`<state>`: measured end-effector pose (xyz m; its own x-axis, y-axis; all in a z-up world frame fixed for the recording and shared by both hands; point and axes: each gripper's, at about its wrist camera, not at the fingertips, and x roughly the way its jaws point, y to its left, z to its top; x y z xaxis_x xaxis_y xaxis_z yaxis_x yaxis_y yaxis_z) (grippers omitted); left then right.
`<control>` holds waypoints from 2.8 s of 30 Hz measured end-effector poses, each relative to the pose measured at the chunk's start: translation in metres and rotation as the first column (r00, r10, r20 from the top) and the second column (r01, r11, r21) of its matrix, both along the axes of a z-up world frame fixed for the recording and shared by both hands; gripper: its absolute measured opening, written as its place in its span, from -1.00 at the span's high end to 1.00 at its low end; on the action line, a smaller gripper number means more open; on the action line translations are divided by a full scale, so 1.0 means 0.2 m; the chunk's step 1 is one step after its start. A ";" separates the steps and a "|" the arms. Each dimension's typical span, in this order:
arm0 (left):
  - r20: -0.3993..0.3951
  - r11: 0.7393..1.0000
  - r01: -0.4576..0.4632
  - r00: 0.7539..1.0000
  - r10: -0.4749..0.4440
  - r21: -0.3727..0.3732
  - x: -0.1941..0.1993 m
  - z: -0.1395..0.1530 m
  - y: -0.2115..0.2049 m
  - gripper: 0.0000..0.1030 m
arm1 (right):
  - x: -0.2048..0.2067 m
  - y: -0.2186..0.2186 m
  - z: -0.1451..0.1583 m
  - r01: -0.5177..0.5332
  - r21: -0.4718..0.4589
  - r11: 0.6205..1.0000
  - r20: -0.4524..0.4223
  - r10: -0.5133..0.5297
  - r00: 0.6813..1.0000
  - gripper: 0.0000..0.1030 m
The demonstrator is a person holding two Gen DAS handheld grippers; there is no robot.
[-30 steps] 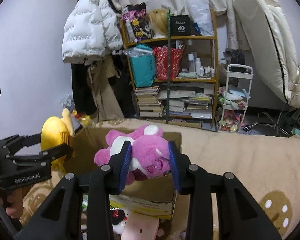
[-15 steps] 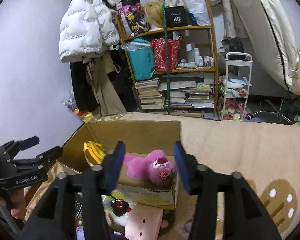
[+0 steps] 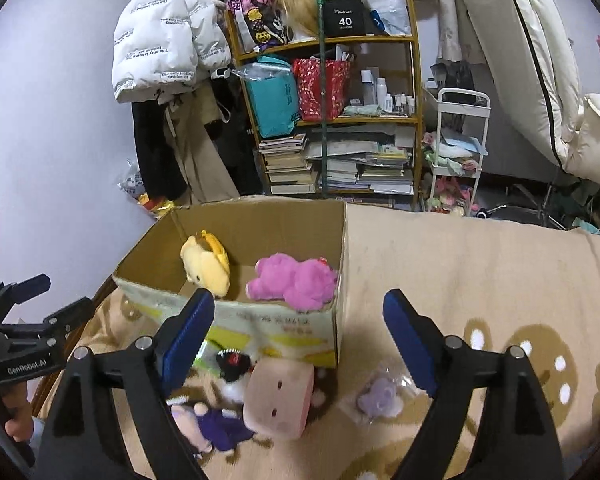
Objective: Organize soft objects
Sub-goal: 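Withdraw both grippers from the box back toward the remaining toys, then move the left gripper to the white-haired doll while the right gripper approaches the pink-and-white square plush, then close the left gripper on the doll while the right gripper grasps the square plush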
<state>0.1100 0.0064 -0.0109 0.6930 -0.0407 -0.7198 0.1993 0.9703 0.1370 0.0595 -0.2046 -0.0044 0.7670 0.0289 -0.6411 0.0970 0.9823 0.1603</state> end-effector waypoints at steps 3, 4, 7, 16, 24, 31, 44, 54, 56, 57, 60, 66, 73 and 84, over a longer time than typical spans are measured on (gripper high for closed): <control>-0.008 1.000 0.011 1.000 -0.011 0.003 -0.06 0.00 -0.01 -0.80 | -0.04 0.01 0.00 -0.005 0.001 1.000 -0.008 0.005 1.000 -0.76; -0.007 1.000 0.013 1.000 -0.013 0.005 -0.08 0.00 -0.02 -0.80 | -0.05 0.02 0.00 -0.009 0.000 1.000 -0.010 0.009 1.000 -0.76; -0.019 1.000 0.018 1.000 -0.018 -0.006 -0.13 0.00 -0.02 -0.80 | -0.09 0.03 0.01 -0.011 -0.003 1.000 -0.017 0.011 1.000 -0.76; -0.072 1.000 0.028 0.997 -0.029 -0.013 -0.24 -0.05 -0.04 -0.80 | -0.17 0.00 -0.01 0.014 0.046 0.999 -0.062 -0.011 0.998 -0.76; -0.137 0.999 0.043 0.989 -0.045 -0.020 -0.24 -0.16 -0.11 -0.80 | -0.12 0.01 -0.08 0.008 0.048 0.999 -0.125 -0.002 0.992 -0.76; -0.173 0.998 0.065 0.983 -0.066 -0.007 -0.22 -0.23 -0.15 -0.80 | -0.06 0.04 -0.15 0.000 0.047 0.999 -0.178 0.009 0.984 -0.76; -0.336 0.992 0.125 0.934 -0.119 -0.005 -0.19 -0.42 -0.22 -0.80 | 0.03 0.12 -0.35 -0.026 0.026 0.999 -0.297 0.033 0.954 -0.76; -0.387 0.992 0.126 0.915 -0.110 0.016 -0.16 -0.56 -0.26 -0.80 | 0.08 0.15 -0.46 -0.052 -0.013 0.999 -0.368 0.044 0.929 -0.76; -0.389 0.992 0.126 0.915 -0.110 0.017 -0.16 -0.57 -0.26 -0.80 | 0.10 0.16 -0.48 -0.060 -0.026 0.998 -0.382 0.046 0.923 -0.76; -0.386 0.992 0.128 0.916 -0.110 0.021 -0.16 -0.57 -0.27 -0.80 | 0.10 0.16 -0.49 -0.065 -0.031 0.997 -0.388 0.048 0.920 -0.76; -0.390 0.990 0.135 0.914 -0.113 0.029 -0.15 -0.59 -0.27 -0.82 | 0.12 0.18 -0.52 -0.079 -0.046 0.996 -0.405 0.054 0.913 -0.75; -0.394 0.991 0.130 0.913 -0.108 0.029 -0.13 -0.62 -0.28 -0.82 | 0.14 0.19 -0.57 -0.084 -0.042 0.996 -0.432 0.058 0.900 -0.66; -0.386 0.989 0.147 0.914 -0.122 0.035 -0.14 -0.63 -0.29 -0.75 | 0.16 0.18 -0.58 -0.079 -0.031 0.996 -0.443 0.057 0.895 -0.65; -0.400 0.980 0.196 0.897 -0.190 -0.027 -0.20 -0.60 -0.36 -0.05 | 0.18 0.18 -0.61 -0.101 0.011 0.995 -0.457 0.095 0.884 -0.10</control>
<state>0.0699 -0.0656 -0.1312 0.3279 -0.1325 -0.9354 0.4233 0.9057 0.0201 0.0951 -0.1687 -0.1259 0.3831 0.0779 -0.9204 0.0594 0.9923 0.1087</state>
